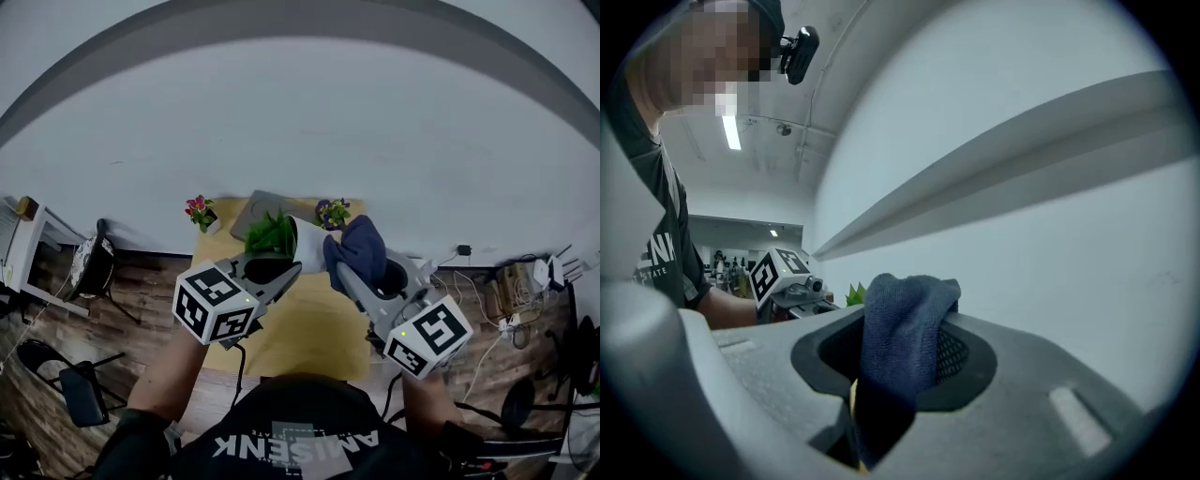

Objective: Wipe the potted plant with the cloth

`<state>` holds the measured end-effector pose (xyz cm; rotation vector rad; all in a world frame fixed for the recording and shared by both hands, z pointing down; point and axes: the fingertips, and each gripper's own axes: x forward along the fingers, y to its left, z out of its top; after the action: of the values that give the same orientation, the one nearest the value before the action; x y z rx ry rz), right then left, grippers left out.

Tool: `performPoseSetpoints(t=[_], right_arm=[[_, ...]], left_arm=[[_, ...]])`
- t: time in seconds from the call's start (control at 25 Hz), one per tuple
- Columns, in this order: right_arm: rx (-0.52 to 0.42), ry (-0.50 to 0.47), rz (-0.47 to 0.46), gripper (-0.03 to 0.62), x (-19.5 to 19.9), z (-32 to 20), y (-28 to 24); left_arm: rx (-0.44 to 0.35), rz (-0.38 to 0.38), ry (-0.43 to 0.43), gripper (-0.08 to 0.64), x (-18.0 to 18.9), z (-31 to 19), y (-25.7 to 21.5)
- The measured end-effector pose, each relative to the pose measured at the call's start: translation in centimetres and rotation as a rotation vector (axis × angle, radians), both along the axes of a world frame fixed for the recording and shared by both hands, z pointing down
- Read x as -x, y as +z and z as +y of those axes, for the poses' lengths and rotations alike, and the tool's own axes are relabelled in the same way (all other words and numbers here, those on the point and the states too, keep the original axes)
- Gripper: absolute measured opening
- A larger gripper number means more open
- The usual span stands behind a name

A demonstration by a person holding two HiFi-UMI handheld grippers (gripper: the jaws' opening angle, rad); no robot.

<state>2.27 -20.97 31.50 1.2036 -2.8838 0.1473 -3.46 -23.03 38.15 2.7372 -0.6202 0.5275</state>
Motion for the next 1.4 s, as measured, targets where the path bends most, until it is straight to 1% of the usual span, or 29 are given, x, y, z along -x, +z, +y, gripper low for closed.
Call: performPoseSetpoints(t=[0.08,0.28,0.48,0.72,0.84,1.0,1.24,1.4], right_arm=[[-0.005,-0.036,0.007,0.124,1.4,-0.2,-0.1],[-0.013,-0.111,0.023,0.124,4.3,-0.7,-0.5],[-0.027,-0.138,0.039,0.126,5.7,-0.6,-0.4],[-0.012,-0.14,0.05,0.124,5.9,0.8,0.6],[-0.001,-0.125,0.054,0.124,5.3,1.1,1.1],[0.027,-0.081,0.051,0.124,3.7,1.6,2.2],[0.063,-0.018,0.061,0.124,1.4,2.4,3.6],[0.113,0.048,0.051,0.124,-0.4,2.1,5.3]], left_arm=[[-0.007,-0.001,0.004,0.014,-0.2,0.3,-0.3],[-0.007,0.03,-0.003,0.011,-0.3,0.8,-1.9],[0.011,0.06,-0.012,0.008,0.1,1.4,-2.5],[0.011,0.069,-0.003,0.006,0.8,3.1,-2.2],[0.011,0.087,0.002,0.006,1.0,3.6,-2.6],[-0.04,0.08,0.023,0.006,1.1,4.7,-2.8],[-0.056,0.096,0.043,0.006,1.0,6.1,-3.5],[-0.064,0.108,0.061,0.006,1.1,6.3,-4.0]])
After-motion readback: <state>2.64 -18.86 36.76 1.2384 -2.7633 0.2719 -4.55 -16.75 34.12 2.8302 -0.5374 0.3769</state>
